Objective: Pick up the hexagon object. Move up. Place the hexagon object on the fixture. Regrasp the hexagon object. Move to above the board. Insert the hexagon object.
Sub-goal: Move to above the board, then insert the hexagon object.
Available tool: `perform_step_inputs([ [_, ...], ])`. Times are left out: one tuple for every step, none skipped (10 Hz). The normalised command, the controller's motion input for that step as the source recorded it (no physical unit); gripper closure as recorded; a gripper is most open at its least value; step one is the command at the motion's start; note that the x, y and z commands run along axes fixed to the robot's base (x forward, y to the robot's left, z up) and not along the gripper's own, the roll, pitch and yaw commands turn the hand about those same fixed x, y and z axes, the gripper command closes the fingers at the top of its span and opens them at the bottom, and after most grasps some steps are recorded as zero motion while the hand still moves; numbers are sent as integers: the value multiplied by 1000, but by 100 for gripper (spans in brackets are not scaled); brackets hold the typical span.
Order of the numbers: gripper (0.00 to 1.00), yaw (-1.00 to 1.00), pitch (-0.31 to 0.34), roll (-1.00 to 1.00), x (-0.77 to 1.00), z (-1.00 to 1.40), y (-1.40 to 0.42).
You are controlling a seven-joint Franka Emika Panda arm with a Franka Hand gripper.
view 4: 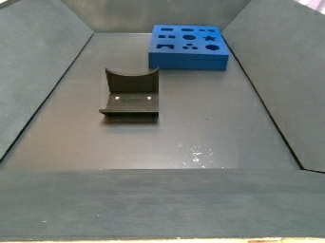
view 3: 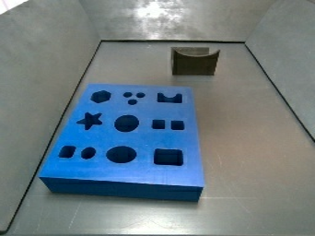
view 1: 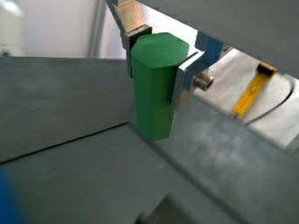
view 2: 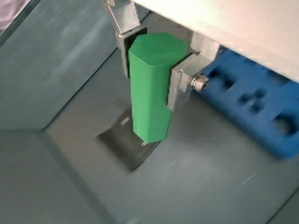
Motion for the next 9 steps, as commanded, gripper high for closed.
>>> perform_step_inputs([
  [100,-98,-21,-1000,-137,204,-1000],
  [100,-98,-15,-1000,-139,207,-1000],
  [100,-98,-9,-1000,-139,208,-1000],
  [100,-78,-2,-918,-141,215,-1000],
  [100,-55,1,-672,-127,203,-946],
  [100,-29,4,-379,-71,130,-571],
  [100,-19,7,-242,-33,79,-341],
  [100,-13,6,-186,-18,52,-235],
  [100,0,0,14,-34,0,0],
])
